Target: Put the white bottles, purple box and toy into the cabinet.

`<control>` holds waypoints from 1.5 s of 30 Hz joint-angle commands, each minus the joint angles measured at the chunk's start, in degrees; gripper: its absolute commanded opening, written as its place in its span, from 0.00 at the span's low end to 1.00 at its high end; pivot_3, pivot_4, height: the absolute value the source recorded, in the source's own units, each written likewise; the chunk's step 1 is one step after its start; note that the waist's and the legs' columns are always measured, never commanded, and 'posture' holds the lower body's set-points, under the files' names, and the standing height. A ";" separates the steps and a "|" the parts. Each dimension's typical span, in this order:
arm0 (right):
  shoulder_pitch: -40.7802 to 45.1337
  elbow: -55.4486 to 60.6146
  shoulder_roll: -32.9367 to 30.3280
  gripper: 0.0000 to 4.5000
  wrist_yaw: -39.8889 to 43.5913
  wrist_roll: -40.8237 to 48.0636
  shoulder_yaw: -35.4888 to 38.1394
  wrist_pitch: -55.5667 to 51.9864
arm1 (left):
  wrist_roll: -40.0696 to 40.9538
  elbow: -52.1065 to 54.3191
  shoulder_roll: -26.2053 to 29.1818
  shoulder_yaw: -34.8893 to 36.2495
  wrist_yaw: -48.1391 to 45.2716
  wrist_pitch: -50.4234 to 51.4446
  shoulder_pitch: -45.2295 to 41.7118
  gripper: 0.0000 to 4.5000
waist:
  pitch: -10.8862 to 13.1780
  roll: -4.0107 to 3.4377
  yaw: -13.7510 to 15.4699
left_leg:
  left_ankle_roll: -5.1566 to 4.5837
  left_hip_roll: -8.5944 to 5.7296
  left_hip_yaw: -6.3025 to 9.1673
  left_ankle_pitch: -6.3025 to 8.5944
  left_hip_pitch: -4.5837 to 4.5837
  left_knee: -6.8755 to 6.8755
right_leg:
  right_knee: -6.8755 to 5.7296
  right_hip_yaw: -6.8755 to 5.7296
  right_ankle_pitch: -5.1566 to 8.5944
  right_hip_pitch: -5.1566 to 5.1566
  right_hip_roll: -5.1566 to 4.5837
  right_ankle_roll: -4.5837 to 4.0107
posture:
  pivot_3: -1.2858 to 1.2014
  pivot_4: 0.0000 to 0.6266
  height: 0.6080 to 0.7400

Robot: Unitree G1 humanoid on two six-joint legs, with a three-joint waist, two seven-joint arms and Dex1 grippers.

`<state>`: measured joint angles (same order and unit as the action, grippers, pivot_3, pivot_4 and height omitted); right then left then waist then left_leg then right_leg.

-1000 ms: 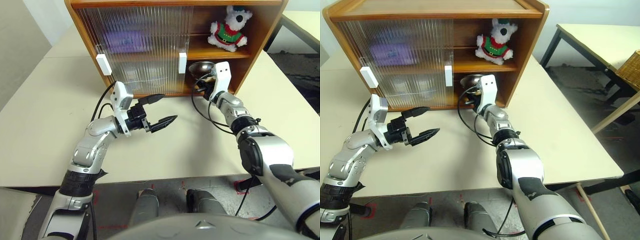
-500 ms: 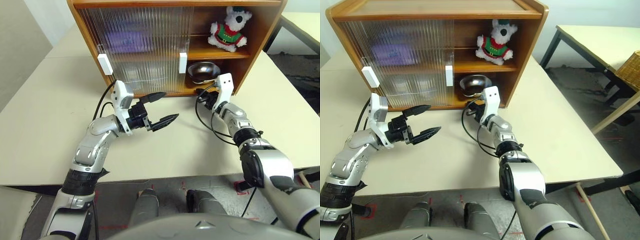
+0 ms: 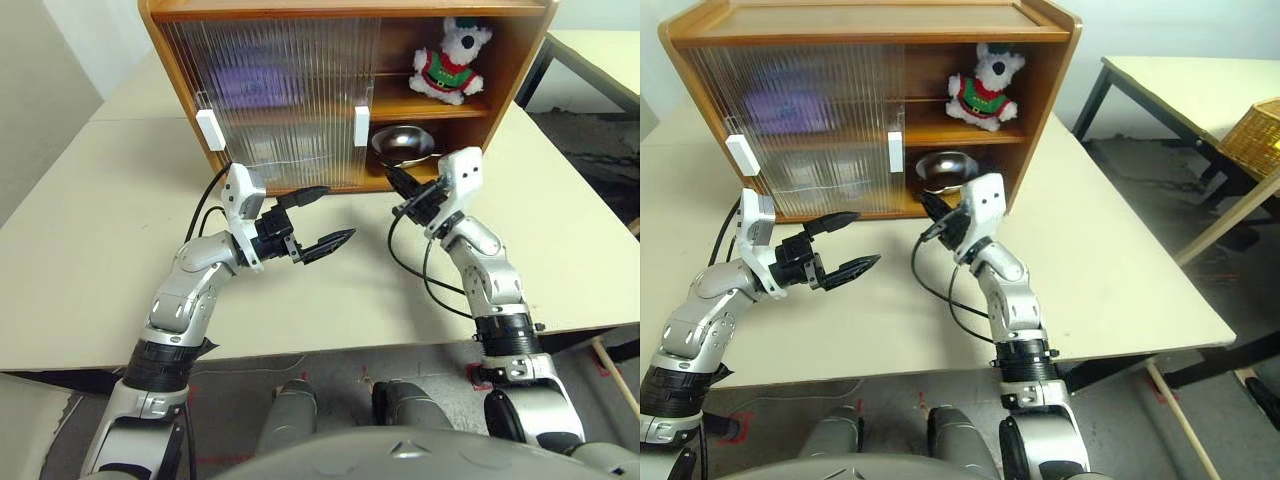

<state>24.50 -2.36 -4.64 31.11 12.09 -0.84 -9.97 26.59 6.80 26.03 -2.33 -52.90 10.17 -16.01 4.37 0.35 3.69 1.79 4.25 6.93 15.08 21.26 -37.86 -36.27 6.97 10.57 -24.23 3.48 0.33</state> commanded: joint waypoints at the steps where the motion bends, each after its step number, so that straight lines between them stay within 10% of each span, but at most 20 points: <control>1: -0.01 4.46 0.50 0.01 -0.79 0.21 -3.60 -4.57 | -0.73 -0.95 0.60 0.61 -0.46 -0.62 0.57 1.00 | 0.00 0.00 -0.06 | 0.01 0.00 0.01 0.00 -0.01 0.00 | 0.00 0.01 0.00 0.01 0.08 0.00 | 0.57 0.13 1.00; 25: 24.65 -32.42 5.35 0.01 -5.71 -3.40 -2.33 12.27 | -0.69 0.43 1.14 1.80 0.88 -0.74 2.29 1.00 | -0.02 0.02 0.99 | 0.18 0.29 0.61 0.10 0.62 0.16 | -0.04 0.23 -0.40 -0.94 0.58 -1.02 | 0.59 0.14 1.00; 45: 20.47 -26.73 4.63 0.01 -15.40 -7.42 -1.84 9.29 | -0.35 0.06 1.50 1.56 0.92 -0.72 1.40 1.00 | -0.02 0.02 1.43 | 0.16 0.35 0.86 0.09 0.62 0.14 | -0.04 0.28 -0.34 -0.93 0.60 -0.76 | 0.58 0.15 1.00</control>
<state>46.05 -30.77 0.45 16.94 5.01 -3.23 1.01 26.63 6.58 27.62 -0.80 -51.71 9.58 -14.35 4.36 0.36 5.12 1.95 4.60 7.80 15.17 21.87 -37.72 -36.30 7.25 10.23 -25.16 4.08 -0.43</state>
